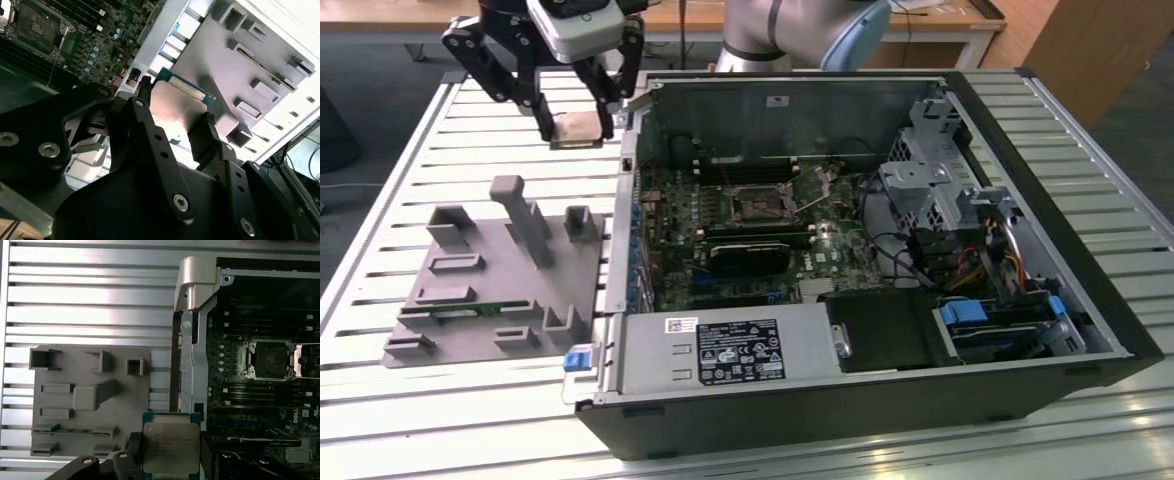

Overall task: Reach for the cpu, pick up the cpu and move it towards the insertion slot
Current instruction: 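Pick up the cpu and move it towards the insertion slot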

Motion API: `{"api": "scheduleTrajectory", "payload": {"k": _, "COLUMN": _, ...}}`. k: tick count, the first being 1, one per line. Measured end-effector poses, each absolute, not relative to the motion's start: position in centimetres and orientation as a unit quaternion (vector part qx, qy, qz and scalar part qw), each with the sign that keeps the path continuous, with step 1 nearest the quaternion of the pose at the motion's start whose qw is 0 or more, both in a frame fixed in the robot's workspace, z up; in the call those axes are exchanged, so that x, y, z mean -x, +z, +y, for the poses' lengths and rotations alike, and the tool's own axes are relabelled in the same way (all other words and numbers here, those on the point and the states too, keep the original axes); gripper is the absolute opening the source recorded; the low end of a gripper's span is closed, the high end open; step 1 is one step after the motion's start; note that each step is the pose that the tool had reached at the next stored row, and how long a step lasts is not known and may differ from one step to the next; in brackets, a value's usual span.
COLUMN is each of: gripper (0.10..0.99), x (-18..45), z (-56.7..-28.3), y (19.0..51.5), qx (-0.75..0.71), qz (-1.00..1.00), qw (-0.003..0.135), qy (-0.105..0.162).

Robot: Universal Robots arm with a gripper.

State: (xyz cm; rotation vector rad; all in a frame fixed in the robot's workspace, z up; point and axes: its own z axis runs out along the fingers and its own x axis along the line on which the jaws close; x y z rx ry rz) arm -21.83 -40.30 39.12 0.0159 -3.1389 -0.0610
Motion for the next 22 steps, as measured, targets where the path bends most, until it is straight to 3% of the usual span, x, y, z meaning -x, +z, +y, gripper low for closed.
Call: {"api": "scheduleTrajectory", "payload": {"k": 22, "gripper": 0.545, "x": 18.5, "z": -39.9, "y": 39.0, "qx": -0.004, "qz": -1.000, "qw": -0.002, "qy": -0.020}}
